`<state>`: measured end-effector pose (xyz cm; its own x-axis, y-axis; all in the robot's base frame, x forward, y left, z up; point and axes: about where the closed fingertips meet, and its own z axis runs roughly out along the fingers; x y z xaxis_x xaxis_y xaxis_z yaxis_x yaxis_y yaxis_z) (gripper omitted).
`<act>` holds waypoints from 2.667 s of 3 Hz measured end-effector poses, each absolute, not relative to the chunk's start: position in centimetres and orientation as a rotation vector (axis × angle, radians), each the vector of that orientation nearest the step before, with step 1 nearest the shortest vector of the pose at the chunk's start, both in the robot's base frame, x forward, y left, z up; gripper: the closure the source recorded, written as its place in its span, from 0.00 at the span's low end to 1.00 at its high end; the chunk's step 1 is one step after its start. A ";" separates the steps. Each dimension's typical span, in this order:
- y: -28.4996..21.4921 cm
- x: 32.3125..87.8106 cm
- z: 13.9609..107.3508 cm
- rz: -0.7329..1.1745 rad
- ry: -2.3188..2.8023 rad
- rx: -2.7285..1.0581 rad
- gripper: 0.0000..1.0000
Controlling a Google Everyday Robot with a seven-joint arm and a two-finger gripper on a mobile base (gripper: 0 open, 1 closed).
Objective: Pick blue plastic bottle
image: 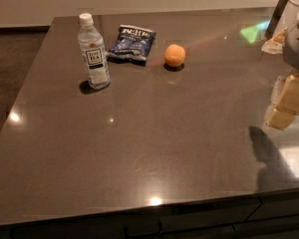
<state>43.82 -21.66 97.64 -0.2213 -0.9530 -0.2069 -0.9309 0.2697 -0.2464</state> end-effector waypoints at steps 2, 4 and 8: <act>-20.3 45.4 98.0 -0.078 2.192 -1.693 0.00; -13.4 51.4 98.3 0.029 2.043 -1.578 0.00; -0.6 60.3 95.2 0.273 1.998 -1.232 0.00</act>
Offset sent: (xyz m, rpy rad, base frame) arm 0.0374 0.0305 0.0042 0.1003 -0.0548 0.0084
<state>60.33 -0.61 95.18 -0.2469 -0.6733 -0.6969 -0.8357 0.5120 -0.1986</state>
